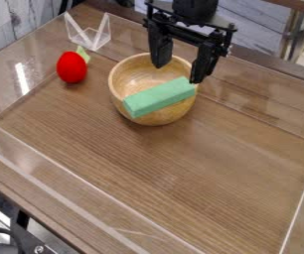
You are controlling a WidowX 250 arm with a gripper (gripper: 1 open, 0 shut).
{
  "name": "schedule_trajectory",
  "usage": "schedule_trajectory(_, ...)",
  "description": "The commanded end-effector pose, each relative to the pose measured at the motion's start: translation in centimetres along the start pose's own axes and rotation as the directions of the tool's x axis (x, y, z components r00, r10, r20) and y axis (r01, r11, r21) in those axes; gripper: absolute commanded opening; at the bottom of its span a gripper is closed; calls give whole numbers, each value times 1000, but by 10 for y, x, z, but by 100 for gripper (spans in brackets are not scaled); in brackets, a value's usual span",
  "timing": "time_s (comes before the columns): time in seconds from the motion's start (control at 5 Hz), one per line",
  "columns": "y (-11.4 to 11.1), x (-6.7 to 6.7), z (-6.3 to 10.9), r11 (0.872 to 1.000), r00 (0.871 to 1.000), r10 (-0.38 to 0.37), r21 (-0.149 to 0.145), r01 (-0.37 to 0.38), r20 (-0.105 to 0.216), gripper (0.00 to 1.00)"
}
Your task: Remove the green stick from the brown bowl and put it on the table
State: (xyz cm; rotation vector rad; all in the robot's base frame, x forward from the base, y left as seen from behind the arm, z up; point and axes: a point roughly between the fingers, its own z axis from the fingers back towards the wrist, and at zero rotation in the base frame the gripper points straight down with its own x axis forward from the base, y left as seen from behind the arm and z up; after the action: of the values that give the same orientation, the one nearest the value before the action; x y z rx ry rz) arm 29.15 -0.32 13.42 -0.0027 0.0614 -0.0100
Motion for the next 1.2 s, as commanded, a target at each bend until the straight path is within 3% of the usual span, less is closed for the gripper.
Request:
schedule_trajectory(0.0,19,-12,-18,1000,1000,-19,3,19,-16,100)
schedule_trajectory(0.2,39,-24,-39,999,999,-42,15,42,-25,100)
schedule_trajectory(0.4,31,-16,-39,997,998,-68,22,68,-3,100)
schedule_trajectory(0.6,23,-11,-37,997,998,-67,27,67,5,0)
schedule_trajectory(1.0,24,-10,-46,993,994,-108,41,108,19,0)
